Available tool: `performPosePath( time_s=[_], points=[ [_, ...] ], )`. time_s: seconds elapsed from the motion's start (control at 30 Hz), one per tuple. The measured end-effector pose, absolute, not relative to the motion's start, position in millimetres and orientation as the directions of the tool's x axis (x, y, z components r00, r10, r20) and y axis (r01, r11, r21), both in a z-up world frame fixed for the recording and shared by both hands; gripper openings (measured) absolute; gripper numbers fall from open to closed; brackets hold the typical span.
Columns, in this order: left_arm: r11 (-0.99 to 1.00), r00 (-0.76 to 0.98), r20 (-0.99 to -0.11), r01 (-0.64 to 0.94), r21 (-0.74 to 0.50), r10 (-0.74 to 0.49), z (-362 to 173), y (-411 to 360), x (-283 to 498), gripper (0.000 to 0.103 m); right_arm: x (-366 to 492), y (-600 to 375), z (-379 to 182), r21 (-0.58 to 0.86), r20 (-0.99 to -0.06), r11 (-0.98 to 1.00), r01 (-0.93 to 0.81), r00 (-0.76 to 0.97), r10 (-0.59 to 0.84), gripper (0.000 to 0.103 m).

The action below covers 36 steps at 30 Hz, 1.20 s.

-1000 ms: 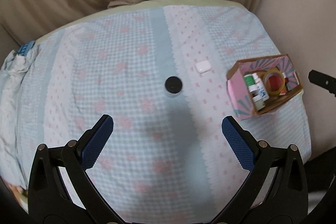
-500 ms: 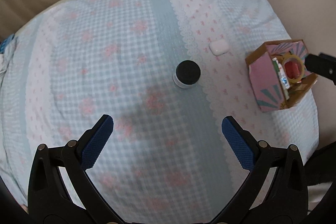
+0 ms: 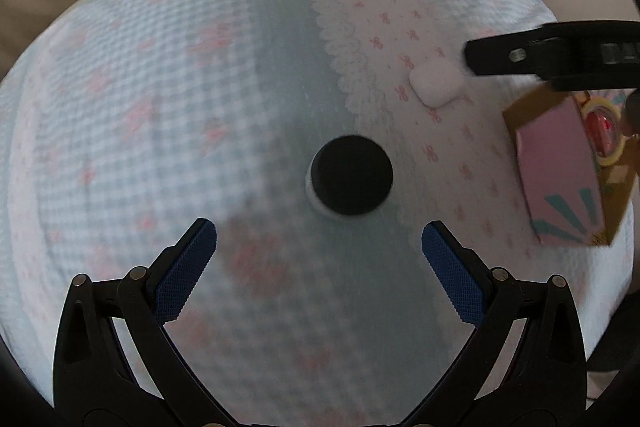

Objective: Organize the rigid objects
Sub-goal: 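Grasp the black-lidded jar with the left tool while the right tool grasps the earbud case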

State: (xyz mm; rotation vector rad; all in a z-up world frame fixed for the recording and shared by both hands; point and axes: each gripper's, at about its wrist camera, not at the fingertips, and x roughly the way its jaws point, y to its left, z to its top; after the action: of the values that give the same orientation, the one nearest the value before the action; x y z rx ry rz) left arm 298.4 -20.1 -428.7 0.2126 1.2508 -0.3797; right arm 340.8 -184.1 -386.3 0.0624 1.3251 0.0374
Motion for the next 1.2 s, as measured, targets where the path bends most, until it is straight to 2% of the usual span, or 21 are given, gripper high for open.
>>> performPosePath(
  time_s=[0.07, 0.17, 0.23, 0.3, 0.5, 0.57, 0.6, 0.67, 0.73, 0.8, 1.2],
  points=[
    [0.920, 0.272, -0.947, 0.390, -0.052, -0.169, -440.2, -25.1, 303.9, 0.099, 353.4, -186.1, -408.3, 0.068, -0.974, 0.998, 0.002, 0.216, 0.066, 0.096],
    [0.924, 0.287, -0.942, 0.379, -0.057, -0.175, -457.7, -31.4, 310.6, 0.099, 365.6, -190.4, -434.8, 0.069, -0.980, 0.997, 0.018, 0.190, 0.064, 0.096],
    [0.926, 0.291, -0.940, 0.373, -0.063, -0.181, -469.3, -34.6, 313.7, 0.091, 370.1, -191.9, -448.9, 0.074, -0.982, 0.997, 0.027, 0.176, 0.068, 0.095],
    [0.928, 0.288, -0.941, 0.368, -0.063, -0.178, -478.7, -38.0, 316.1, 0.087, 374.6, -191.4, -463.7, 0.066, -0.986, 0.998, 0.024, 0.157, 0.062, 0.085],
    [0.930, 0.309, -0.935, 0.363, -0.055, -0.176, -492.2, -47.0, 323.1, 0.086, 382.1, -186.8, -485.7, 0.022, -0.990, 1.000, 0.004, 0.137, 0.021, 0.084],
    [0.927, 0.320, -0.930, 0.371, -0.050, -0.178, -492.8, -50.4, 325.4, 0.083, 383.3, -184.0, -487.3, 0.007, -0.990, 1.000, -0.002, 0.141, 0.007, 0.084],
    [0.927, 0.327, -0.929, 0.371, -0.042, -0.173, -492.6, -52.0, 325.5, 0.076, 383.4, -182.8, -487.6, 0.000, -0.990, 1.000, -0.001, 0.143, 0.000, 0.081],
    [0.925, 0.333, -0.926, 0.378, -0.042, -0.179, -491.3, -54.1, 326.6, 0.070, 383.5, -179.5, -488.4, -0.008, -0.989, 1.000, 0.003, 0.148, -0.008, 0.073],
    [0.916, 0.337, -0.920, 0.397, -0.053, -0.199, -486.4, -58.3, 325.1, 0.055, 383.9, -177.4, -486.7, -0.007, -0.988, 1.000, 0.009, 0.156, -0.008, 0.064],
    [0.911, 0.341, -0.922, 0.410, -0.029, -0.183, -484.5, -62.0, 325.8, 0.055, 383.6, -175.4, -484.1, 0.003, -0.987, 1.000, 0.013, 0.163, 0.001, 0.056],
    [0.914, 0.341, -0.923, 0.404, -0.027, -0.178, -480.1, -61.5, 323.7, 0.055, 376.5, -184.2, -476.2, 0.018, -0.983, 1.000, 0.008, 0.184, 0.016, 0.056]
  ],
)
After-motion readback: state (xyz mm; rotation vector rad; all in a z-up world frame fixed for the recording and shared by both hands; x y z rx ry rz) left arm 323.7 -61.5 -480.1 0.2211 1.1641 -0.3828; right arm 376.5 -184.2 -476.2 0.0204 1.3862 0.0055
